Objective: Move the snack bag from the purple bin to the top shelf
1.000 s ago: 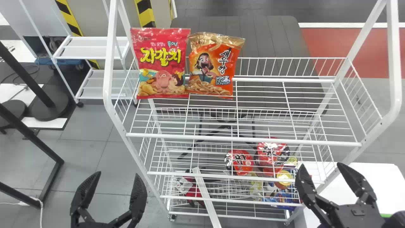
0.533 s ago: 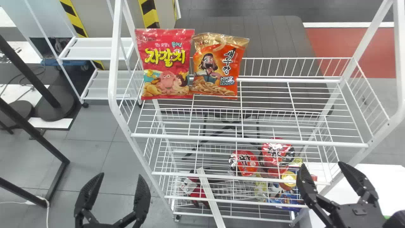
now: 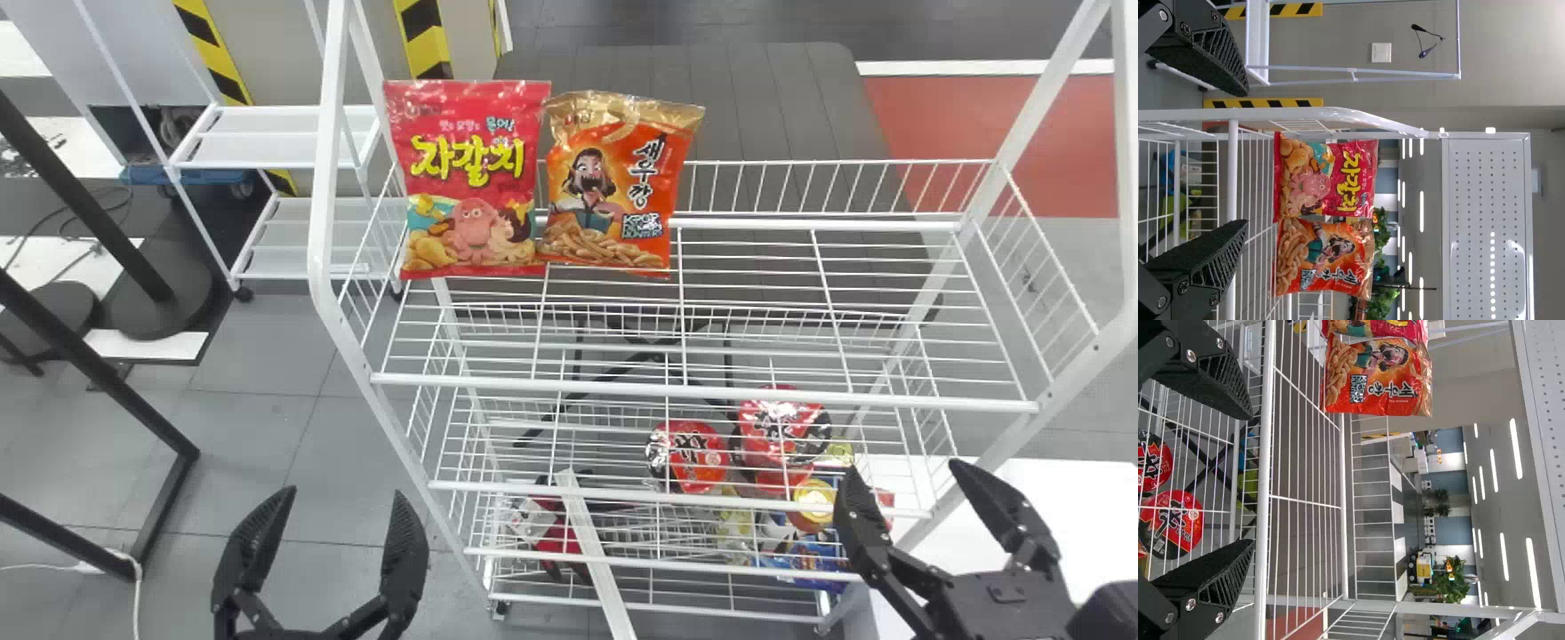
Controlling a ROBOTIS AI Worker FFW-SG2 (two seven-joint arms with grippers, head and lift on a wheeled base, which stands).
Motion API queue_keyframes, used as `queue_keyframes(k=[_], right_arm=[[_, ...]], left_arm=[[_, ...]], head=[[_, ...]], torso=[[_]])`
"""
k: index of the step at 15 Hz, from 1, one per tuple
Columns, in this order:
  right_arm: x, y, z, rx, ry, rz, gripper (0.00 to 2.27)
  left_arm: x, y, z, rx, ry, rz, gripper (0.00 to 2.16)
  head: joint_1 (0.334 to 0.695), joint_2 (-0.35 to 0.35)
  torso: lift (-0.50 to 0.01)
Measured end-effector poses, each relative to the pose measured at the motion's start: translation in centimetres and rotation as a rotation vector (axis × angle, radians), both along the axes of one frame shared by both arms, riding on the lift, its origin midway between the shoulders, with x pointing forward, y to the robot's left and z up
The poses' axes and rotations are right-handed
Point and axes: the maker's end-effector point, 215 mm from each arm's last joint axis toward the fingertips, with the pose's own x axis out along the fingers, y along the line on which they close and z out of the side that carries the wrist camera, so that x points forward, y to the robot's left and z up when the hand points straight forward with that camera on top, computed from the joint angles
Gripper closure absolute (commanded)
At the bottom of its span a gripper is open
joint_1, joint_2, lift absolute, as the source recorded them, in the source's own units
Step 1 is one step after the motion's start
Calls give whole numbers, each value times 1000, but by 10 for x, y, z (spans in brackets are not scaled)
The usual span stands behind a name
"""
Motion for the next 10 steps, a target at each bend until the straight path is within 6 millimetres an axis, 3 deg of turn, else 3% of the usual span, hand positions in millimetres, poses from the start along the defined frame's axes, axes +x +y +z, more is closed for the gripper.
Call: queue_keyframes(k=[10], right_arm=[[0,0,0,2,-1,0,174]], left_arm=[[0,1,2,2,-5,2,144]], head=[[695,82]], torso=[[0]])
